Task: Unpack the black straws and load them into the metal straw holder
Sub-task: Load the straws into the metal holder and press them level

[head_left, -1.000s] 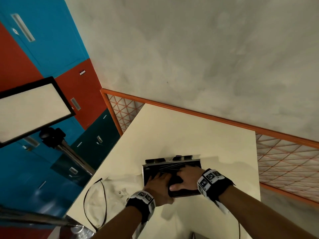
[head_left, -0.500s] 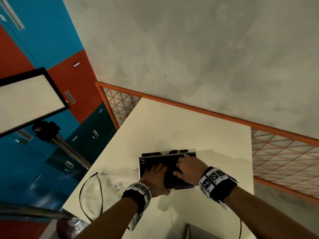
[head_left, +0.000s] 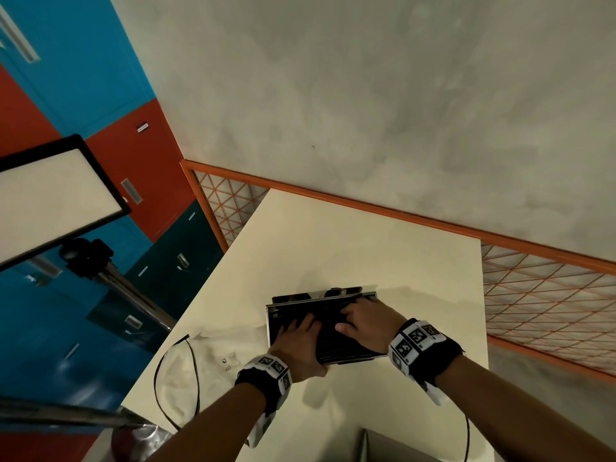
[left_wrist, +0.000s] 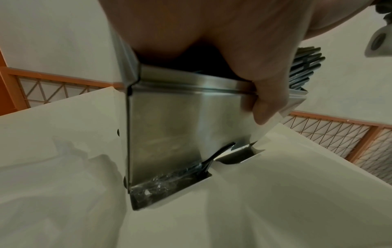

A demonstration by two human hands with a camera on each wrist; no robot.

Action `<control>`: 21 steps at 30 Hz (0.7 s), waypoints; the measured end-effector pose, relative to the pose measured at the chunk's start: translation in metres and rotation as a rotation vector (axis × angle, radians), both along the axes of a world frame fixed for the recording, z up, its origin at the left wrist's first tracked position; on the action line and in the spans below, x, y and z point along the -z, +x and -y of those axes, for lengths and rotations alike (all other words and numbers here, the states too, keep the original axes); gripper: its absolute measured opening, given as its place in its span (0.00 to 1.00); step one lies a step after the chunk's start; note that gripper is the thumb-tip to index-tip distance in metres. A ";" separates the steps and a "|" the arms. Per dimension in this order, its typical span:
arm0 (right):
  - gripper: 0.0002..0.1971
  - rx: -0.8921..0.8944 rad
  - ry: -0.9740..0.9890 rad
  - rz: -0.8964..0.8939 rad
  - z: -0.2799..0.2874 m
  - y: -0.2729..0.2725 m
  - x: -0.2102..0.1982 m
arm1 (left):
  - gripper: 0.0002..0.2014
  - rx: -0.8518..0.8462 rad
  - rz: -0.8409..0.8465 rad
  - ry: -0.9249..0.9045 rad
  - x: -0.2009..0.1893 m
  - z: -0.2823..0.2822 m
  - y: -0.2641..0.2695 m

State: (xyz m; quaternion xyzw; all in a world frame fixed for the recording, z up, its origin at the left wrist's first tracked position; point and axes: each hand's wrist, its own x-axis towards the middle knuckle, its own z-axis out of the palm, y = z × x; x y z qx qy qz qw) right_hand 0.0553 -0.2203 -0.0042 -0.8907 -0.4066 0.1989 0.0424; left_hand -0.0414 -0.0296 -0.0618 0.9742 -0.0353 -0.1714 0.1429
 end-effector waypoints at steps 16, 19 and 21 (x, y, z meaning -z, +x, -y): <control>0.07 0.337 0.326 0.141 0.024 -0.007 -0.032 | 0.43 0.026 0.022 -0.071 -0.001 -0.006 0.001; 0.06 0.404 0.351 0.069 0.024 0.000 -0.034 | 0.43 0.032 0.020 -0.087 -0.002 -0.007 0.002; 0.10 0.386 0.327 -0.002 0.021 0.002 -0.032 | 0.43 0.036 0.023 -0.092 -0.003 -0.007 0.002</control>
